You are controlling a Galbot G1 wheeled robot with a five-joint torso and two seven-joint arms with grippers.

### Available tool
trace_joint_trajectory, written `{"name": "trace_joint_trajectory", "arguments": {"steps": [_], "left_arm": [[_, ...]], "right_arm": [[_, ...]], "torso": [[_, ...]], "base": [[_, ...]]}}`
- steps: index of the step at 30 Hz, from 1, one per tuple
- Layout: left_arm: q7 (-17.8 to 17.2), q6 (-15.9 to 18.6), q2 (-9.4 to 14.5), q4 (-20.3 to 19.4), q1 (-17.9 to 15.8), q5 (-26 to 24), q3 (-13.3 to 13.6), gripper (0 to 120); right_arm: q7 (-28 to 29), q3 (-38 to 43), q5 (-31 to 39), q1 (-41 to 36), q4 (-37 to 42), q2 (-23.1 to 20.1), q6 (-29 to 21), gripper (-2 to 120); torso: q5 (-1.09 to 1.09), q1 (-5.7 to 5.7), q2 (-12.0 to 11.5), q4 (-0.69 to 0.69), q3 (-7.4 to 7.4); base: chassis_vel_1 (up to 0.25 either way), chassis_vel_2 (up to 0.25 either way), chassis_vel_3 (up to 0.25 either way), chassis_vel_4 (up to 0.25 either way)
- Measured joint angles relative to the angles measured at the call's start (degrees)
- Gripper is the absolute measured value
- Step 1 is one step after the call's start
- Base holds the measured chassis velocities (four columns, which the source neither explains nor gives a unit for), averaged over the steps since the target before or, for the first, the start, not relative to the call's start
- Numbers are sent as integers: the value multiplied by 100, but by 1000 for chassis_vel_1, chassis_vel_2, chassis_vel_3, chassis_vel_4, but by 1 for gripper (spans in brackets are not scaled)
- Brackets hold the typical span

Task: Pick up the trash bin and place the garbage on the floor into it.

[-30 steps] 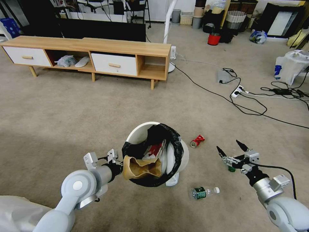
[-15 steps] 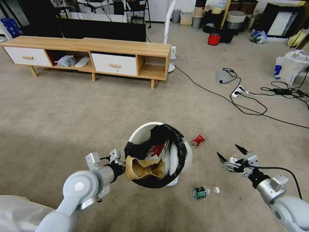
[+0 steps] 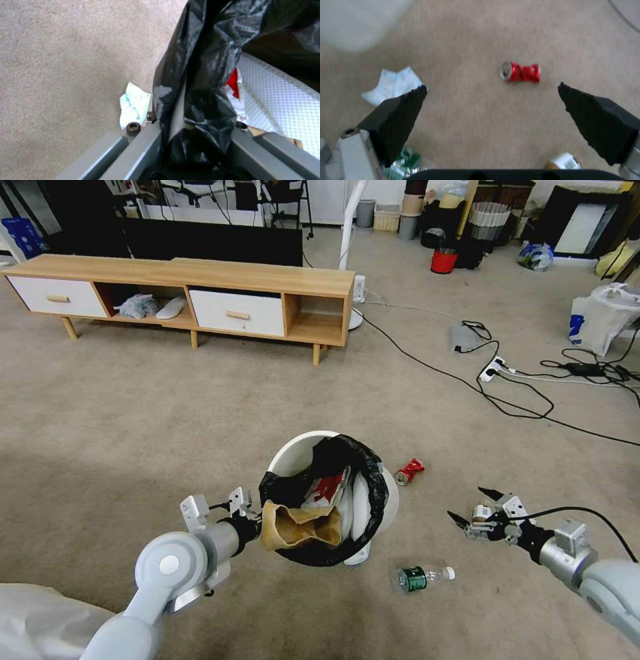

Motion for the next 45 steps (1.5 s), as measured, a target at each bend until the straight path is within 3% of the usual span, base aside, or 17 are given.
{"name": "trace_joint_trajectory", "arguments": {"steps": [8,16,27,34,39,45], "left_arm": [[168,31,-87,60,82,237,42,0],[250,44,-226,96,116,366,-2,0],[324,48,-299,144,117,445,-59,0],[345,50,-333,186,91,492,-47,0],[376,54,-379,213,155,590,-84,0],[413,57,-402,213,204,630,-166,0]], "right_arm": [[-1,-880,304,380,-65,-471,-253,100],[-1,-1855,639,1028,-149,-650,-685,100],[-172,-2062,728,1233,-390,-761,-1113,100],[-330,-2828,270,2133,-699,-464,-1365,100],[-552,-4092,-28,3418,-1040,100,-1622,100],[-877,-4871,-276,4332,-1277,538,-1905,100]], "torso": [[1,0,0,0,0],[1,0,0,1,0],[1,0,0,1,0],[1,0,0,-3,0],[3,0,0,2,1],[1,0,0,2,1]], "base": [[0,0,0,0],[0,0,0,0],[0,0,0,0],[0,0,0,0],[0,0,0,0],[0,0,0,0]]}}
